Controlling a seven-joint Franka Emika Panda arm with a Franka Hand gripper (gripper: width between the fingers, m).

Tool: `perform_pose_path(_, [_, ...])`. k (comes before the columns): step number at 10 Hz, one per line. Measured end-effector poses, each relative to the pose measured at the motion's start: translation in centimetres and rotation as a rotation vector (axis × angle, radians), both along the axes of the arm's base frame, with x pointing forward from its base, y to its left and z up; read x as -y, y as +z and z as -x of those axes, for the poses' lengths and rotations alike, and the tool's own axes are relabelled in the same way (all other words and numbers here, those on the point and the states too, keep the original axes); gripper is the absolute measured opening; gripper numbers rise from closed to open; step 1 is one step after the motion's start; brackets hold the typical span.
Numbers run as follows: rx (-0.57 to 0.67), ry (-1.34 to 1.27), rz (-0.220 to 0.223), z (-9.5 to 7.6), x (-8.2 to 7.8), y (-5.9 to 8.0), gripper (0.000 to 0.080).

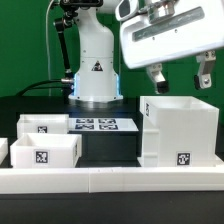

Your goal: Assemble drawer

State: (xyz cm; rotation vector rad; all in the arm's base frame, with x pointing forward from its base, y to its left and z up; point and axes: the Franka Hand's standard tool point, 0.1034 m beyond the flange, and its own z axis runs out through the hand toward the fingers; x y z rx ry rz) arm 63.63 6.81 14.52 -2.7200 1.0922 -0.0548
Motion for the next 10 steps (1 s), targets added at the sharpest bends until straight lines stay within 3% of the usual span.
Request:
perform_pose_path(2, [0.041, 0.246, 0.033, 0.1, 1.9, -0.2, 0.0649])
perform_pose_path(3, [0.076, 0.249, 0.044, 0.1, 2.8, -0.9, 0.0649])
perform_pose_path(6, [0.105, 0.450, 0.074, 0.3, 3.1, -1.0, 0.0649])
perform_pose_path(7, [0.108, 0.552, 0.091, 0.7, 3.9, -1.1, 0.0649])
perform_pose_path(10, [0.098, 0.634, 0.128, 3.4, 9.2, -1.6, 0.0649])
